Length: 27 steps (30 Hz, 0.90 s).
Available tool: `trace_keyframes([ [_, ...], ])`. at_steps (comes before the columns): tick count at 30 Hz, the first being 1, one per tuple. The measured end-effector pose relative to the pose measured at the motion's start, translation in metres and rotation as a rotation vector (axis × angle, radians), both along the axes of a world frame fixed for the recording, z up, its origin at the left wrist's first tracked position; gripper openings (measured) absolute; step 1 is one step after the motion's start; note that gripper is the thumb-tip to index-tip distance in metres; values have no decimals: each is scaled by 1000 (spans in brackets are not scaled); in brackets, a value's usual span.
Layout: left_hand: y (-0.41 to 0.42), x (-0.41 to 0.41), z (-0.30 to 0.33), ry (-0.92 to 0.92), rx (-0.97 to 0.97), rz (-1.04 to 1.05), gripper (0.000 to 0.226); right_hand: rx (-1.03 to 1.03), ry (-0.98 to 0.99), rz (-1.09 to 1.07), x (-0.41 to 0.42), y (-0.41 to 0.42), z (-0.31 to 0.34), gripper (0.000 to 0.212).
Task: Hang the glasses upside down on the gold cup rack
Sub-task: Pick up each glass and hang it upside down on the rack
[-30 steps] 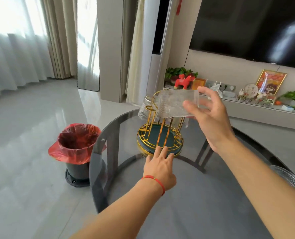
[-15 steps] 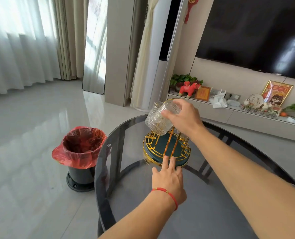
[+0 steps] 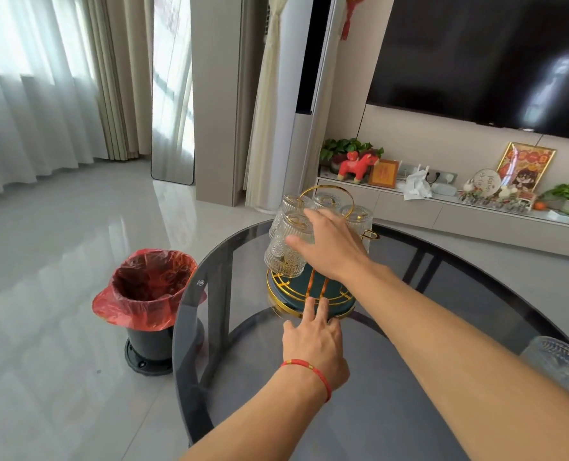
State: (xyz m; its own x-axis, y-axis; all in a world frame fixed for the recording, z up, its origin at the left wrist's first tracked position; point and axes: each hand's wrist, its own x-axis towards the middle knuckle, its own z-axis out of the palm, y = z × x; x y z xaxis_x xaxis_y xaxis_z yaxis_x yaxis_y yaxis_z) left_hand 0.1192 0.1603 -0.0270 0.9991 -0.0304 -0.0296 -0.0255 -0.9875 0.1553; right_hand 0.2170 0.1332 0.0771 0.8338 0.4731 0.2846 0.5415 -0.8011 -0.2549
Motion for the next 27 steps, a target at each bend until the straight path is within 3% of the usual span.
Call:
trace_keyframes([
  [4, -1, 1, -3, -35, 10, 15, 52, 168, -179, 26, -30, -43, -13, 50],
  [7, -2, 3, -5, -76, -42, 5, 60, 258, -205, 7, -59, -93, -33, 43],
  [12, -26, -3, 0, -224, -358, -167, 59, 330, -177, -177, -106, -189, -59, 35],
  [17, -60, -17, 4, -202, -455, -339, 59, 381, -191, -441, -134, -269, -46, 24],
  [20, -90, -26, 11, -187, -593, -372, 60, 295, -96, -634, -143, -305, -35, 43],
  [24, -144, -41, 10, -110, -730, -430, 61, 151, 249, -759, -155, -339, -45, 103],
  [27, -179, -45, 5, -56, -784, -443, 63, 197, 371, -733, -155, -350, -55, 114],
])
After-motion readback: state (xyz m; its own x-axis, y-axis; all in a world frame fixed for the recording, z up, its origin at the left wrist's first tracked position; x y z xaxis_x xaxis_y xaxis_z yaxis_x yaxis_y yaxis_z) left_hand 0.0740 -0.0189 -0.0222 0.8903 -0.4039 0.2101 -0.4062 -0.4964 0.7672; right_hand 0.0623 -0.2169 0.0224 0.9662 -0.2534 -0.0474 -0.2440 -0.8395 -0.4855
